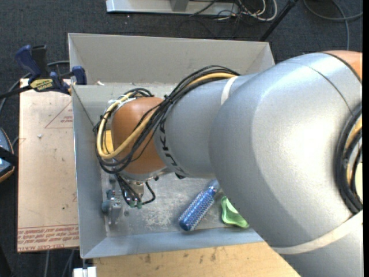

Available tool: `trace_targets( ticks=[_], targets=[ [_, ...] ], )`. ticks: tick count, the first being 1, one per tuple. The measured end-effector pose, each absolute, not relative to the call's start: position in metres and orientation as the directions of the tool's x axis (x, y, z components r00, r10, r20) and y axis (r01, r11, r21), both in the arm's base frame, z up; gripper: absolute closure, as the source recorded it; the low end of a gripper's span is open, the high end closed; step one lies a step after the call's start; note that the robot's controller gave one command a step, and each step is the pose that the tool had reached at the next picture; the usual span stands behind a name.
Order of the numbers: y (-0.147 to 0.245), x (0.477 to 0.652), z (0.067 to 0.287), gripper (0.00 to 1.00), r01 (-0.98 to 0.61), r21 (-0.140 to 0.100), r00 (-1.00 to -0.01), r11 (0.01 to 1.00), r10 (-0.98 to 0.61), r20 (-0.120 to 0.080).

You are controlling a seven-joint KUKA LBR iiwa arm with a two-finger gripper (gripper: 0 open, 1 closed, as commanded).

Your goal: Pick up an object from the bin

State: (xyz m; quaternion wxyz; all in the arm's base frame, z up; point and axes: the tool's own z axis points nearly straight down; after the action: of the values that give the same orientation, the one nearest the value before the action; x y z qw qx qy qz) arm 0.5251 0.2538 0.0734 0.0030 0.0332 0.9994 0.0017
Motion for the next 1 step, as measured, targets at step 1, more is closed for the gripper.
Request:
trace_targets(
  ticks=[1],
  targets=[
    [0.2553, 0.5256, 0.0749, 1.00, 0.068, 0.008, -0.998, 0.998, 0.068, -0.007]
  ],
)
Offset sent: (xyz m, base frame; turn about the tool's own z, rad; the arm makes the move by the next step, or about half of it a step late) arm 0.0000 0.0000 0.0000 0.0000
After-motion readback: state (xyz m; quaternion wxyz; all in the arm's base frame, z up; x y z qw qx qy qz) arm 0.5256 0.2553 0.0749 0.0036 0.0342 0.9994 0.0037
